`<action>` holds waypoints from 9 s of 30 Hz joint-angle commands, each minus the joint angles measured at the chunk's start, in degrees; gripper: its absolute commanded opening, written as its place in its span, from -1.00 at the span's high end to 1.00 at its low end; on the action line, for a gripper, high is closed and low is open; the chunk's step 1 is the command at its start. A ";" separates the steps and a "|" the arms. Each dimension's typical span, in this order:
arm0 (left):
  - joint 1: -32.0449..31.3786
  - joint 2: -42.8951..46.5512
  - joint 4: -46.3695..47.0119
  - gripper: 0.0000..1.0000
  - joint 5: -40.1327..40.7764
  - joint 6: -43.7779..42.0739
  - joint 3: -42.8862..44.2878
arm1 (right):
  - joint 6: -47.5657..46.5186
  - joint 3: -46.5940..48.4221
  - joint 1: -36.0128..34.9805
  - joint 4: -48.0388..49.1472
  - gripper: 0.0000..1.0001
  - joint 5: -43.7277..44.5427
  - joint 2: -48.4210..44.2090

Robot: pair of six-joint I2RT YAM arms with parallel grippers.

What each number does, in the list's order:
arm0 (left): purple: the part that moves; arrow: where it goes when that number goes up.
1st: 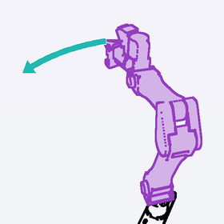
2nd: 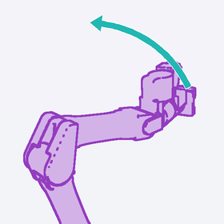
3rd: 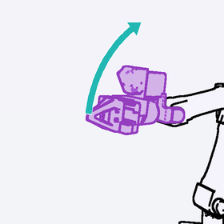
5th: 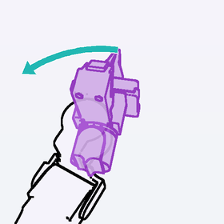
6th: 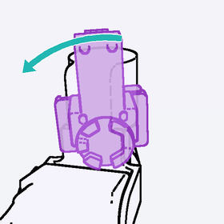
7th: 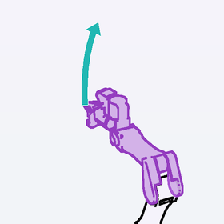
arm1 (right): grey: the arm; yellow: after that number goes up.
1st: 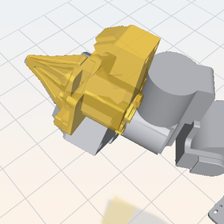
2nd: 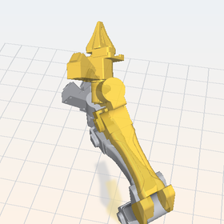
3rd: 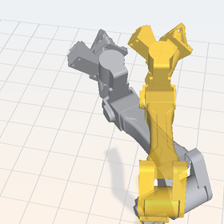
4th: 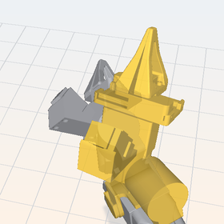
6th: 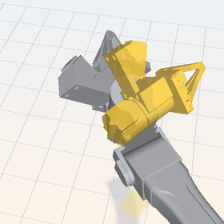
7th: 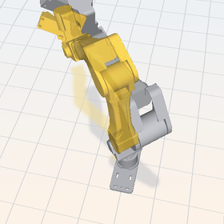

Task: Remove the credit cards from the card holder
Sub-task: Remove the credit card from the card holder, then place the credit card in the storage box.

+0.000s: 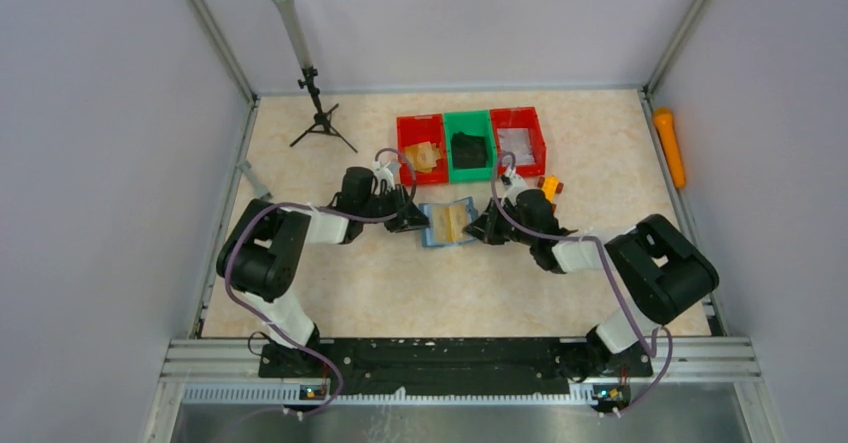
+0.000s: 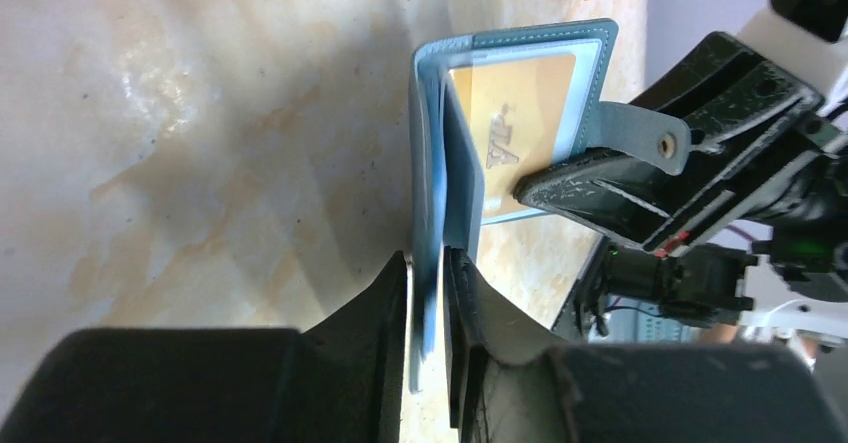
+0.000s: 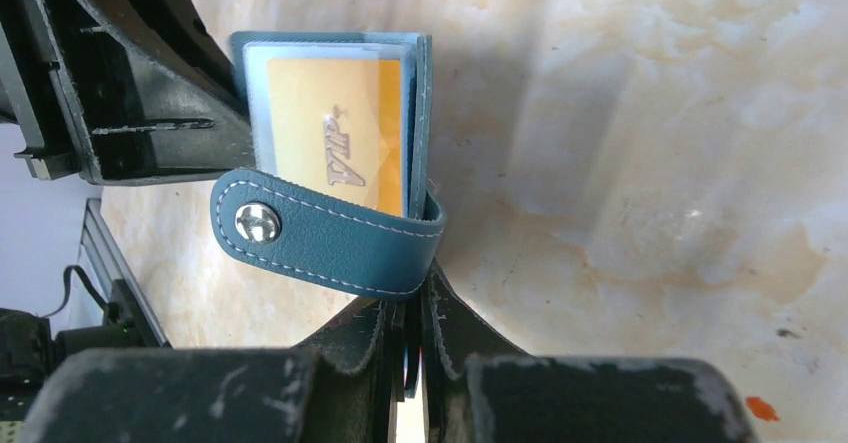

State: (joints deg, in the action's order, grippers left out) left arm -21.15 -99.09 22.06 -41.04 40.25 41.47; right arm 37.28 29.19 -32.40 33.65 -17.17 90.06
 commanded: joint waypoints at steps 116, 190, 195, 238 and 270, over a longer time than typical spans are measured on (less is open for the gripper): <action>-1.79 6.54 49.16 0.44 -16.25 17.90 -9.34 | 20.42 -12.64 7.12 58.52 1.00 -23.27 1.30; 5.41 55.28 -3.52 1.00 34.91 -3.72 -20.70 | -15.04 14.45 3.62 -10.82 1.00 2.91 -11.56; 5.41 58.54 -7.26 1.00 39.47 -4.07 -20.57 | -23.21 30.57 1.18 -24.56 1.00 5.92 -1.92; 5.42 65.44 -9.23 1.00 53.44 1.59 -24.60 | -85.47 61.16 -7.19 -18.01 1.00 16.90 32.24; 5.41 65.42 -8.11 1.00 52.06 0.53 -24.74 | -94.41 60.91 -12.13 -22.88 0.43 23.71 32.60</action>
State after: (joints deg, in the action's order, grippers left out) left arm -15.88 -34.13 11.07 11.44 41.41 16.80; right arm -60.16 89.41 -43.11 8.56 7.20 128.53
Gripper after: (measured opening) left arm 0.040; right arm 0.275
